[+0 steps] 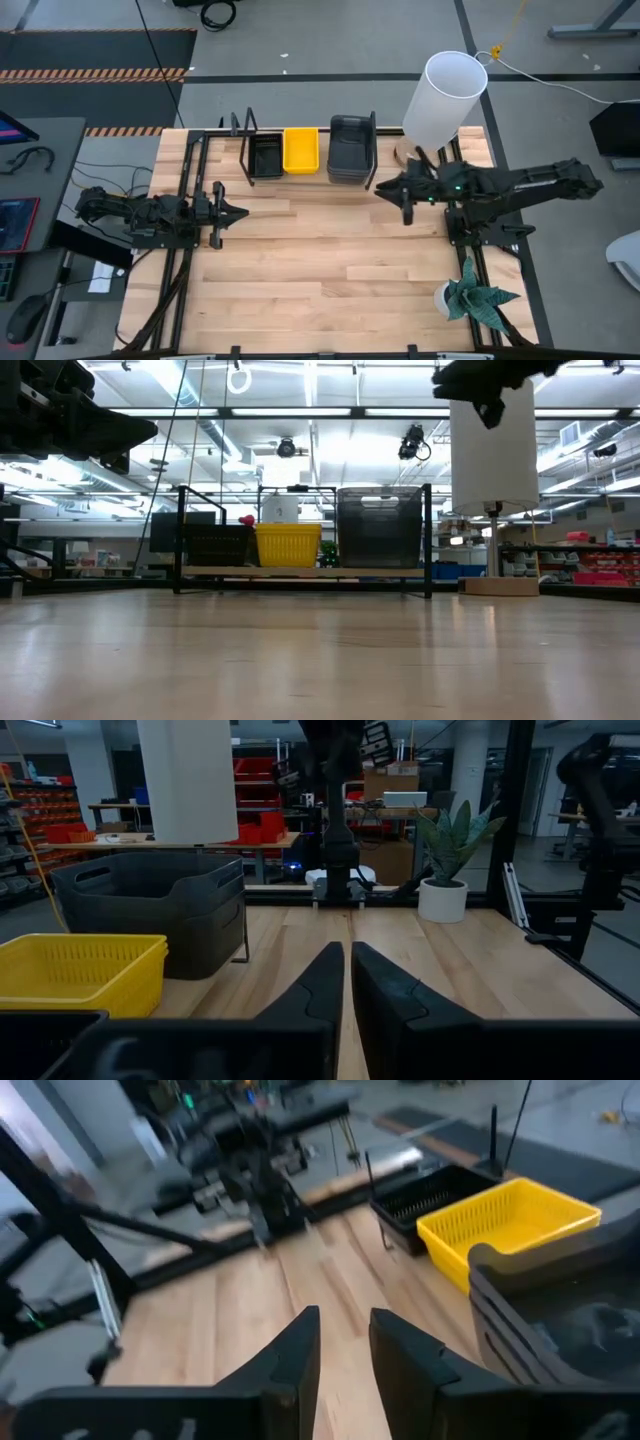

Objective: Stack baskets on shelf by color
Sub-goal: Return to Home Position

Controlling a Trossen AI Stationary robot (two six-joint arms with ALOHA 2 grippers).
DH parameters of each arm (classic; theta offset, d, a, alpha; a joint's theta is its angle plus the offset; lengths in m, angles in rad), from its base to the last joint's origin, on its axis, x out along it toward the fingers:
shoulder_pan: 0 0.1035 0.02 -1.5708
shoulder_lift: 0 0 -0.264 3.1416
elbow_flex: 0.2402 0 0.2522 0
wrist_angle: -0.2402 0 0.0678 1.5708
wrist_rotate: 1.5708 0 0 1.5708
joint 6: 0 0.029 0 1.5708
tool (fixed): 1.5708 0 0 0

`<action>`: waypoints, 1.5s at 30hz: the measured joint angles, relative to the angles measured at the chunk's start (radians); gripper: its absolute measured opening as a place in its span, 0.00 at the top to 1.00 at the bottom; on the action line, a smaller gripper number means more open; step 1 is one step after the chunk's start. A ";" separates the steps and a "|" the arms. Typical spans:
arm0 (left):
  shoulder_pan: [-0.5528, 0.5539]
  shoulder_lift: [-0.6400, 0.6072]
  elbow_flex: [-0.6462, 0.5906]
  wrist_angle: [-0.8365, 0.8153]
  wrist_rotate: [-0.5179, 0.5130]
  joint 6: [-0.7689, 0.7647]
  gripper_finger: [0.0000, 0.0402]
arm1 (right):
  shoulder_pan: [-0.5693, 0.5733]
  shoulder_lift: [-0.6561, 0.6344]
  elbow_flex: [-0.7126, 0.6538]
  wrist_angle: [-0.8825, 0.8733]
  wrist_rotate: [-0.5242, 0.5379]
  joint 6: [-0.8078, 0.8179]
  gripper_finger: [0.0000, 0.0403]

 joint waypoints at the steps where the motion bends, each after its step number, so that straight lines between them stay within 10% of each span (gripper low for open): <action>1: 0.000 0.000 0.000 0.000 0.000 0.000 0.92 | 0.000 -0.034 -0.037 0.031 0.000 0.004 0.77; 19: 0.000 0.000 0.000 0.000 0.000 0.000 0.93 | -0.001 -0.447 -0.485 0.248 0.005 0.132 0.77; 45: 0.000 0.000 0.000 0.000 0.000 0.000 0.90 | -0.001 -0.658 -0.689 0.273 0.075 0.158 0.77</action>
